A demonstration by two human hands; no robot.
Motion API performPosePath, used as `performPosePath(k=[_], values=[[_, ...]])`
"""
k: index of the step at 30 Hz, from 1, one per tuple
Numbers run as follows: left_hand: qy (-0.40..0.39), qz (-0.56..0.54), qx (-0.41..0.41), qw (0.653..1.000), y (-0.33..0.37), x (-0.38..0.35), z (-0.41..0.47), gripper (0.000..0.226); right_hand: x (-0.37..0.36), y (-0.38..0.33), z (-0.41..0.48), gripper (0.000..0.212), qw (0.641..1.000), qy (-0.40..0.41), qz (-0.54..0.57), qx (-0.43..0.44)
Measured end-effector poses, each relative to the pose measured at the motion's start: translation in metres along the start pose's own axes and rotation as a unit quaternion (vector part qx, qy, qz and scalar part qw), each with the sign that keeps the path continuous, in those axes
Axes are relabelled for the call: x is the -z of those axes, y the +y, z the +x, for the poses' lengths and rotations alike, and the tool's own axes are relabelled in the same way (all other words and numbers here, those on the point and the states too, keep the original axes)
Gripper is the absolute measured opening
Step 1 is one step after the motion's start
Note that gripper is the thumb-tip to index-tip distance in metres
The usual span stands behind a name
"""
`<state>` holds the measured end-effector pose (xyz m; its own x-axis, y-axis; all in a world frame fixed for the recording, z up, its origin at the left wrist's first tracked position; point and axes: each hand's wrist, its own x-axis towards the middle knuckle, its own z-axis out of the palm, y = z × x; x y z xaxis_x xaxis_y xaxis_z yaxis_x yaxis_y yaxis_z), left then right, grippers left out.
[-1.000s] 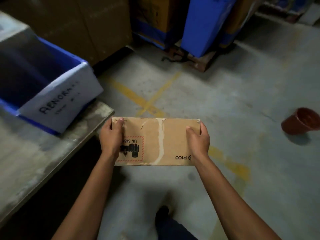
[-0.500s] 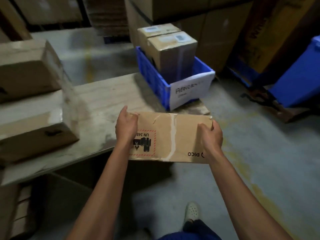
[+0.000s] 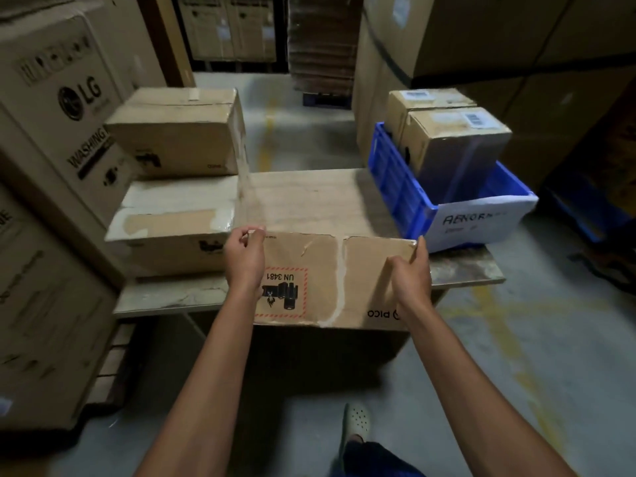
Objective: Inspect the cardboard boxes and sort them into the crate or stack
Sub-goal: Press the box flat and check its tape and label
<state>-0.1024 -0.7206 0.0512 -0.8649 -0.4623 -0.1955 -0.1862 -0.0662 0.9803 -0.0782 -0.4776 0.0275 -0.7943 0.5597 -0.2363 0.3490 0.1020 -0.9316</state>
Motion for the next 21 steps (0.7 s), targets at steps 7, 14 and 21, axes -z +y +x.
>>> performPosePath(k=[7, 14, 21], values=[[0.027, -0.064, 0.015, 0.997, -0.013, -0.018, 0.046, 0.025, -0.023, -0.010, 0.057, 0.051, 0.997, -0.009, 0.075, 0.001], [0.036, -0.036, 0.034, 0.998, -0.042, -0.067, 0.085, 0.023, -0.034, -0.008, 0.130, 0.045, 0.998, -0.031, 0.051, -0.030], [0.054, 0.048, 0.019, 0.997, -0.069, -0.102, 0.120, 0.036, -0.049, 0.003, 0.190, 0.057, 0.996, -0.082, 0.003, -0.032]])
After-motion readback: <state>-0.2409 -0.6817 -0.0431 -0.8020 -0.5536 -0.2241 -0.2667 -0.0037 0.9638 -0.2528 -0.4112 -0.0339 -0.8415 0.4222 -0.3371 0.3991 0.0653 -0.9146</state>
